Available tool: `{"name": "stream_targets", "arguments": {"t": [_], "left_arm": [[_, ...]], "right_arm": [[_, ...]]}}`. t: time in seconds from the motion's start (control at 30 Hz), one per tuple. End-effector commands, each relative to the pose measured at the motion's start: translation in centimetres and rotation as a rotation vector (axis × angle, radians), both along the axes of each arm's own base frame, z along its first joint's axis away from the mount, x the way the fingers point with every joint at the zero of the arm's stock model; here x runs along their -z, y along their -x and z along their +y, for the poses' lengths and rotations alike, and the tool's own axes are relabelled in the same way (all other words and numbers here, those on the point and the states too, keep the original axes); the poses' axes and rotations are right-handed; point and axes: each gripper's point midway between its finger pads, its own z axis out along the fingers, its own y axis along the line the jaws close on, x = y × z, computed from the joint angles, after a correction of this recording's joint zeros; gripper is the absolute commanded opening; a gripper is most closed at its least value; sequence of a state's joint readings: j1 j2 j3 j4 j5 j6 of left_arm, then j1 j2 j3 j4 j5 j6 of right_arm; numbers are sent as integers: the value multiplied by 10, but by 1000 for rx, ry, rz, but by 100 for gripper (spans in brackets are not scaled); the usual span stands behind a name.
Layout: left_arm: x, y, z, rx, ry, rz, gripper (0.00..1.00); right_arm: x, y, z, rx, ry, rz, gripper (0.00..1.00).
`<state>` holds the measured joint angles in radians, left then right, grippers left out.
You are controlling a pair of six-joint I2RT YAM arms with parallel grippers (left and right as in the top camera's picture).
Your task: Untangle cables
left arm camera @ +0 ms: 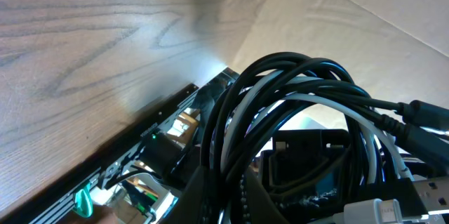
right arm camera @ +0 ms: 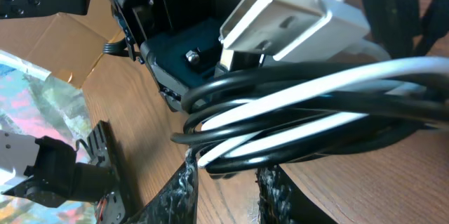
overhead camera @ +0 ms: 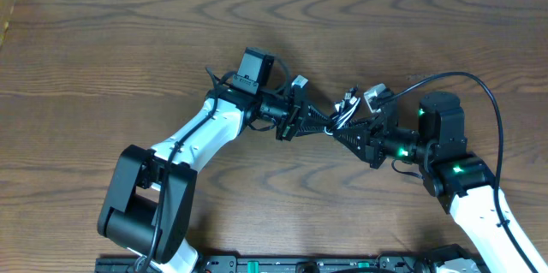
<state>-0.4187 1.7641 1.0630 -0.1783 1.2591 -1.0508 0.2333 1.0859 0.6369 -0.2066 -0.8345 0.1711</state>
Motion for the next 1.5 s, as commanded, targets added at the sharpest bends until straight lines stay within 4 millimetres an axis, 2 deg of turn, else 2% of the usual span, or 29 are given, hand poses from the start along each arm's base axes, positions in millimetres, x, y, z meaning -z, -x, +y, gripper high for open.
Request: {"name": "stream_targets", "arguments": {"t": [0.0, 0.13, 0.27, 0.47, 0.77, 0.93, 1.0, 1.07, 1.1, 1.23, 1.37, 1.47], "left_arm": [[-10, 9, -6, 42, 35, 1, 7], [-10, 13, -10, 54, 35, 0, 7], [-10, 13, -10, 54, 35, -1, 7], [-12, 8, -11, 49, 45, -39, 7], [-19, -28, -19, -39, 48, -259, 7], [-26, -34, -22, -47, 74, -314, 7], [-26, -34, -22, -46, 74, -317, 7], [-25, -33, -21, -36, 75, -342, 8], [-25, -33, -21, -30, 75, -354, 7], [-20, -30, -19, 5, 73, -435, 7], [6, -28, -10, 31, -34, -514, 7], [48, -27, 14, 63, -262, -571, 7]], "right_arm": [[-9, -2, 3, -16, -7, -32, 24], [-9, -2, 3, -16, -8, -33, 20], [-8, -1, 3, -17, -7, -30, 1], [5, 9, 0, -16, 14, 57, 1], [36, 34, -10, 8, 87, 260, 1], [56, 31, -27, 112, 194, 314, 1], [63, 27, -36, 175, 239, 327, 5], [63, 22, -39, 196, 248, 315, 18], [61, 19, -38, 197, 242, 300, 22], [54, 7, -37, 211, 228, 237, 25], [58, -7, -52, 327, 271, 234, 27], [65, -13, -67, 408, 339, 230, 32]]}}
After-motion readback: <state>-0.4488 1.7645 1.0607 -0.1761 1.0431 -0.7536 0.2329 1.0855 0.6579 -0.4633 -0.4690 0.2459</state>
